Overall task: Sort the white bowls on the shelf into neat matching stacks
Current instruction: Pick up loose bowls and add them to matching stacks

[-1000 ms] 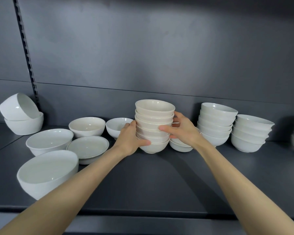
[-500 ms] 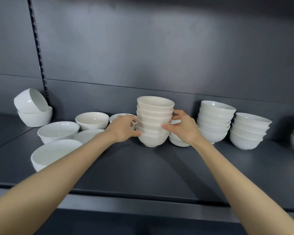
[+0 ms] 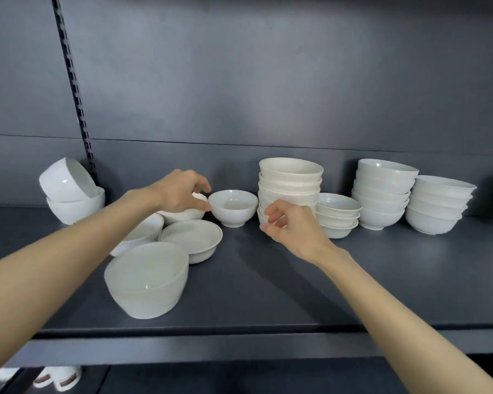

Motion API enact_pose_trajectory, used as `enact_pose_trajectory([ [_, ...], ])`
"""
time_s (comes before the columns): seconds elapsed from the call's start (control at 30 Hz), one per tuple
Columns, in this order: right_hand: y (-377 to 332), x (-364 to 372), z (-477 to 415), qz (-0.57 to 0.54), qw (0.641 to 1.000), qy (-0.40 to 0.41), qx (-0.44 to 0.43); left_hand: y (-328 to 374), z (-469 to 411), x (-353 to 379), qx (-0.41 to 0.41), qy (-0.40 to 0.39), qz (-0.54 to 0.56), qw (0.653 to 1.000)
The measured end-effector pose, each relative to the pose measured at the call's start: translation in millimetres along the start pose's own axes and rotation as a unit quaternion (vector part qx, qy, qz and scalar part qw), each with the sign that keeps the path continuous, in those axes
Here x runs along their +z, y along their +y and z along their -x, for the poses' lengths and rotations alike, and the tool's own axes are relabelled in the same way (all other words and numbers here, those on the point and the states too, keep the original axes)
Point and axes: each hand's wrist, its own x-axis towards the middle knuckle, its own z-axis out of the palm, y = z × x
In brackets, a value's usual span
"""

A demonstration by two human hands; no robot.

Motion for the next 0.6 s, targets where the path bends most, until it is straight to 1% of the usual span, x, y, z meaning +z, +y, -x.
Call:
enact_pose_trajectory([
  [0.1,-15,25,-14,0.012,1.000,0.003,0.004,-28,-15,-2,0.025,-0.025,-0.003,0.999],
  [0.23,-26,49,-32,0.026,0.999,0.029,0.028,-55,-42,8,0.057,-0.065,0.007,0.996],
  [0.37,-30,61,-50,0.043,0.997,0.038,0.058,-71,-69,15,0.065,-0.103,0.026,0.992],
  [0.6,-35,80,-74,0.079,0.989,0.011,0.122,-83,-103,24,0.071,-0.178,0.090,0.977],
])
